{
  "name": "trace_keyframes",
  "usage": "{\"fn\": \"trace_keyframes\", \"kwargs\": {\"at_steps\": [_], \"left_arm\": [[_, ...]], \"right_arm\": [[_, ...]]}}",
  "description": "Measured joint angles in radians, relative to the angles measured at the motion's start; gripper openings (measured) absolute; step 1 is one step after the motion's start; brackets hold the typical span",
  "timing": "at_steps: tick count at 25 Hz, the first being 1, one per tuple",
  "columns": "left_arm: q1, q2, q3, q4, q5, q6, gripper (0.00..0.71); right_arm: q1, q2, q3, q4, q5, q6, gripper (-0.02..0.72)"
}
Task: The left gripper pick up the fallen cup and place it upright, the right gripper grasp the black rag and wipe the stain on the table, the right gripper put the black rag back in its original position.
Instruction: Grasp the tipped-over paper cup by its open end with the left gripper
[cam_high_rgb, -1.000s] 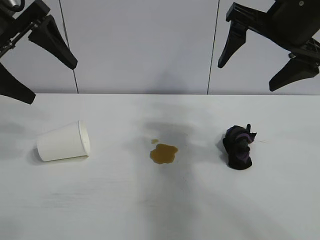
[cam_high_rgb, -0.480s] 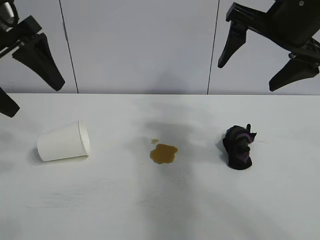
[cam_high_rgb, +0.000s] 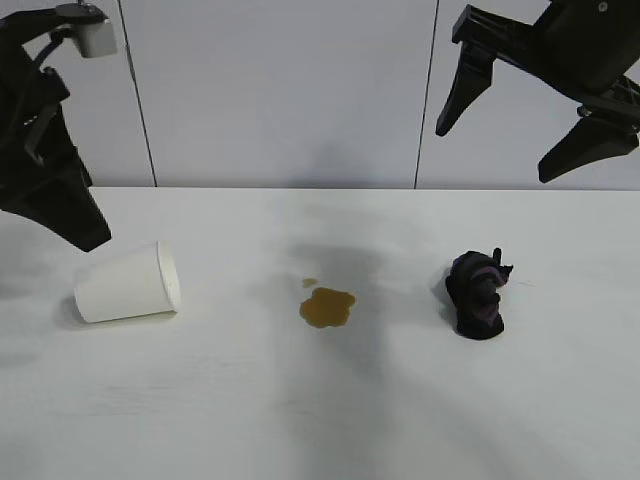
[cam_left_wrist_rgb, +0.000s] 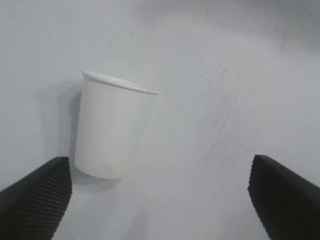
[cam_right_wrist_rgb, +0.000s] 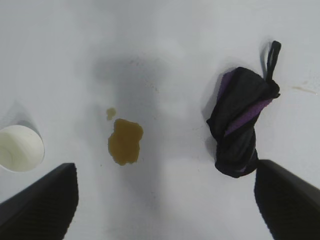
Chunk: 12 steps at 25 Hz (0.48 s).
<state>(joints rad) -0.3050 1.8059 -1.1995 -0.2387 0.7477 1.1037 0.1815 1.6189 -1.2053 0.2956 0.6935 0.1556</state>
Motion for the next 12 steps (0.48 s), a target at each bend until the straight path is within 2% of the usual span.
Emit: {"fn": "trace_keyframes", "kwargs": {"at_steps": [6, 12], "left_arm": [[0.000, 0.049, -0.001, 0.076, -0.028, -0.001, 0.693], [0.000, 0.086, -0.001, 0.087, -0.058, -0.001, 0.693]], "right_arm": [[0.000, 0.000, 0.000, 0.000, 0.000, 0.000, 0.662], [0.000, 0.000, 0.000, 0.000, 0.001, 0.000, 0.662]]}}
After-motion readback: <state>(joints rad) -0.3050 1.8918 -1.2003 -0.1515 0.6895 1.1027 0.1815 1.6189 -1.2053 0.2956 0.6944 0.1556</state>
